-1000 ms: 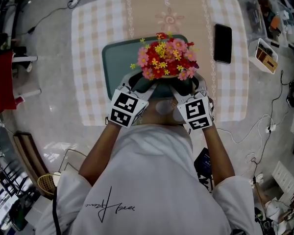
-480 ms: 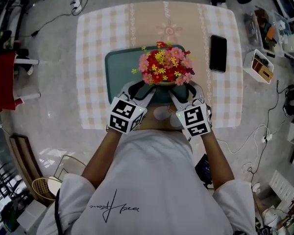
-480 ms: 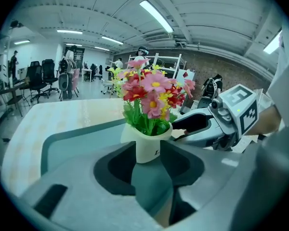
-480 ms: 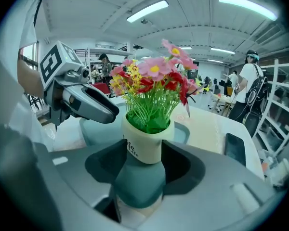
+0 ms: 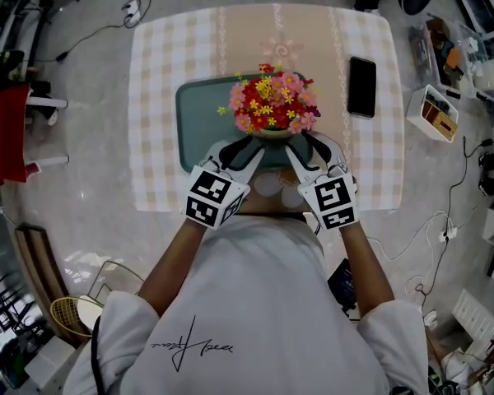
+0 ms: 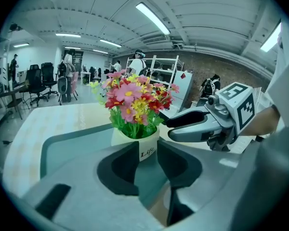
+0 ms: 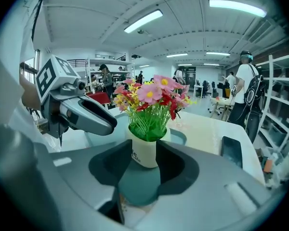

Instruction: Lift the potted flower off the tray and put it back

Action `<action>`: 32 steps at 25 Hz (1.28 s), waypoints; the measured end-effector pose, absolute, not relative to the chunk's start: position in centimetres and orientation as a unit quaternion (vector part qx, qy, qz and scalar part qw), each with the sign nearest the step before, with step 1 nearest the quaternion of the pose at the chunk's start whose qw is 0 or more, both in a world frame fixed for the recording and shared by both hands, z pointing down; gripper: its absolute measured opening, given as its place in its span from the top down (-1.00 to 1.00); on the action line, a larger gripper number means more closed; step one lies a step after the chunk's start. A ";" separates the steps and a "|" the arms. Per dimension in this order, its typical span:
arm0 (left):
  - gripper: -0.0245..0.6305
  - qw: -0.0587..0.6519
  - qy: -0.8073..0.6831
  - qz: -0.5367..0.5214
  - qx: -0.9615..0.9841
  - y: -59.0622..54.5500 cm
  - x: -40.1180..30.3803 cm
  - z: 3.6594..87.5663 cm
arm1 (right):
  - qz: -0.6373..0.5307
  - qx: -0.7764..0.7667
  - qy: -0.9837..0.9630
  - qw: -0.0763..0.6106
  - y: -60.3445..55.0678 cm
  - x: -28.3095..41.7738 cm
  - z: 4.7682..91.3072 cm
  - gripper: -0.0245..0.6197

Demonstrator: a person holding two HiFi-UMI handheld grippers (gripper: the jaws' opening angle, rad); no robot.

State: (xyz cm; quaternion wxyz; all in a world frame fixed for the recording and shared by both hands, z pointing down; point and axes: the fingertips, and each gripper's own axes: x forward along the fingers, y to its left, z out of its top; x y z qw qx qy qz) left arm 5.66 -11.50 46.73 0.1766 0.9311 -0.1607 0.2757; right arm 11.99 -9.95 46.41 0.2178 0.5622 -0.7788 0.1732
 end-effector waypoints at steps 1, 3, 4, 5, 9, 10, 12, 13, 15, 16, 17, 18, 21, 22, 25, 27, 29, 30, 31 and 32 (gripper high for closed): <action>0.58 0.175 -0.161 0.274 0.932 -11.3 5.8 46.5 | 0.171 0.562 -0.780 0.216 -9.8 12.0 46.2 0.42; 0.62 0.173 -0.161 0.270 0.934 -10.6 6.0 46.1 | 0.167 0.560 -0.783 0.214 -9.5 11.8 45.8 0.44; 0.63 0.174 -0.161 0.267 0.934 -10.3 6.2 45.9 | 0.165 0.559 -0.784 0.213 -9.4 11.7 45.6 0.45; 0.64 0.176 -0.161 0.262 0.935 -10.0 6.3 45.7 | 0.164 0.558 -0.786 0.210 -9.2 11.6 45.3 0.47; 0.70 0.196 -0.161 0.245 0.936 -8.9 6.8 45.1 | 0.168 0.556 -0.792 0.188 -8.9 11.4 44.2 0.50; 0.71 0.202 -0.161 0.241 0.936 -8.8 6.8 44.9 | 0.168 0.557 -0.792 0.184 -8.8 11.4 43.9 0.52; 0.76 0.208 -0.165 0.234 0.935 -8.7 6.7 44.4 | 0.166 0.558 -0.793 0.178 -8.7 11.4 43.3 0.57; 0.77 0.207 -0.169 0.230 0.936 -8.7 6.6 44.2 | 0.164 0.558 -0.794 0.175 -8.6 11.3 43.0 0.60; 0.80 0.197 -0.177 0.227 0.937 -9.0 6.4 43.6 | 0.158 0.560 -0.796 0.169 -8.5 11.3 42.4 0.65; 0.80 0.185 -0.182 0.229 0.938 -9.2 6.4 43.3 | 0.156 0.561 -0.796 0.164 -8.5 11.4 42.1 0.67; 0.80 0.169 -0.186 0.233 0.939 -9.2 6.4 43.1 | 0.157 0.563 -0.796 0.158 -8.4 11.7 41.8 0.71; 0.80 0.155 -0.189 0.237 0.940 -9.2 6.5 42.9 | 0.160 0.565 -0.795 0.152 -8.4 11.9 41.6 0.75; 0.83 0.136 -0.193 0.233 0.943 -9.2 6.4 41.9 | 0.168 0.560 -0.800 0.134 -8.3 12.2 40.7 0.86; 0.85 0.128 -0.198 0.232 0.944 -9.3 6.4 41.6 | 0.168 0.558 -0.802 0.131 -8.3 12.3 40.4 0.89; 0.93 0.111 -0.208 0.234 0.943 -9.4 6.0 41.1 | 0.166 0.553 -0.806 0.129 -8.0 12.2 39.8 0.90; 0.93 0.114 -0.210 0.230 0.943 -9.1 5.7 40.8 | 0.165 0.550 -0.809 0.130 -7.7 12.0 39.5 0.90; 0.93 0.120 -0.210 0.222 0.945 -8.8 5.6 40.4 | 0.165 0.544 -0.812 0.132 -7.5 11.9 39.2 0.90; 0.93 0.123 -0.211 0.217 0.945 -8.7 5.5 40.1 | 0.165 0.540 -0.815 0.132 -7.5 11.7 39.1 0.90; 0.93 0.126 -0.212 0.212 0.946 -8.6 5.3 39.8 | 0.164 0.536 -0.818 0.132 -7.5 11.5 38.9 0.91; 0.93 0.127 -0.215 0.209 0.946 -8.5 5.2 39.6 | 0.161 0.532 -0.820 0.135 -7.4 11.2 38.8 0.91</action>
